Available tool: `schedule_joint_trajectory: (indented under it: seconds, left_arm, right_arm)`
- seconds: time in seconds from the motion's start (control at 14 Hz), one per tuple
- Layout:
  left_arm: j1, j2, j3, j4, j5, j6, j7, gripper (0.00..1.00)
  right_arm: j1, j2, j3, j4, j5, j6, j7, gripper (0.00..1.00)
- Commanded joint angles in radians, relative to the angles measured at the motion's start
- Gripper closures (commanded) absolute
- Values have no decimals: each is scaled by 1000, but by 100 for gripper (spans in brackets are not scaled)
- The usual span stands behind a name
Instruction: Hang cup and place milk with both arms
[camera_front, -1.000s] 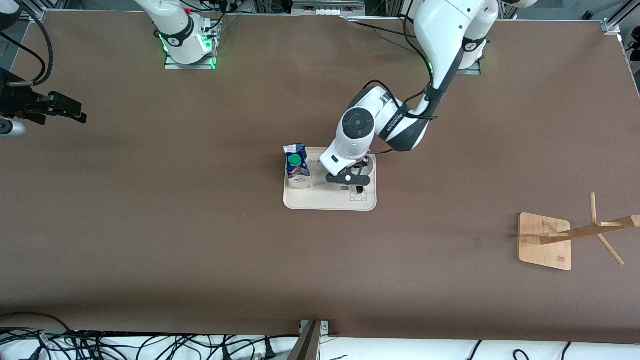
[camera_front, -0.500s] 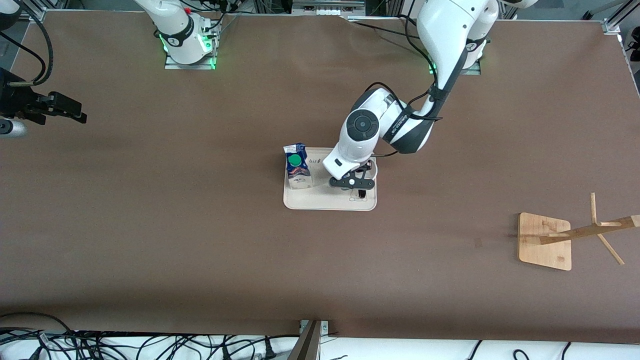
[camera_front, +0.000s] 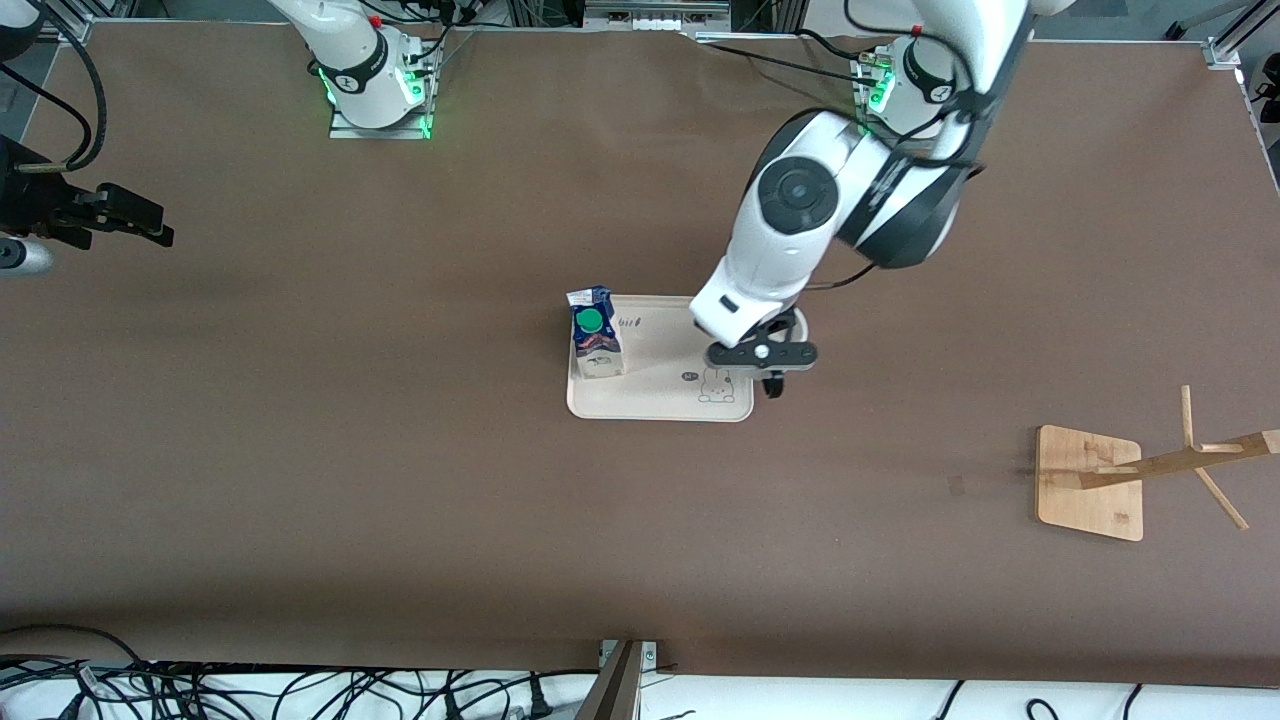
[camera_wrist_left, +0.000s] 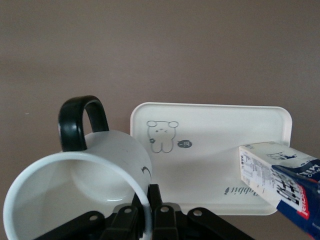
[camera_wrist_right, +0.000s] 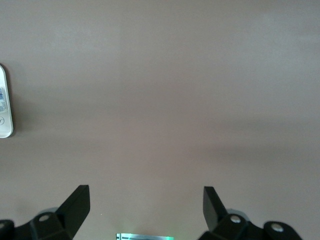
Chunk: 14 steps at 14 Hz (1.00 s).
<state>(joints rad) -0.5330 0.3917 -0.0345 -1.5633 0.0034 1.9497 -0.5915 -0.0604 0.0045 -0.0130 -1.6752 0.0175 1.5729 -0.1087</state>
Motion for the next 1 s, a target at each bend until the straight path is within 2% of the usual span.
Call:
schedule_joint_trajectory:
  seconds: [0.0, 0.29, 0.43, 0.5, 0.71, 0.93]
  left_arm:
    - [60, -118, -1, -27, 113, -102, 152, 100]
    - [159, -181, 7, -29, 171, -150, 295, 100]
    - [179, -200, 10, -43, 263, -112, 305, 100]
    - [211, -218, 10, -59, 265, -66, 306, 100]
    - [309, -321, 8, -208, 236, 102, 352, 100]
    - [418, -404, 8, -313, 89, 202, 510, 100]
  right_arm:
    - [16, 6, 19, 22, 4, -20, 3, 0]
    - [85, 12, 34, 22, 10, -34, 18, 0]
    - [85, 28, 36, 34, 96, -36, -6, 0]
    - [111, 31, 48, 57, 108, -57, -6, 0]
    - [186, 34, 59, 71, 68, -93, 18, 0]
    - [182, 41, 56, 71, 81, -93, 23, 0]
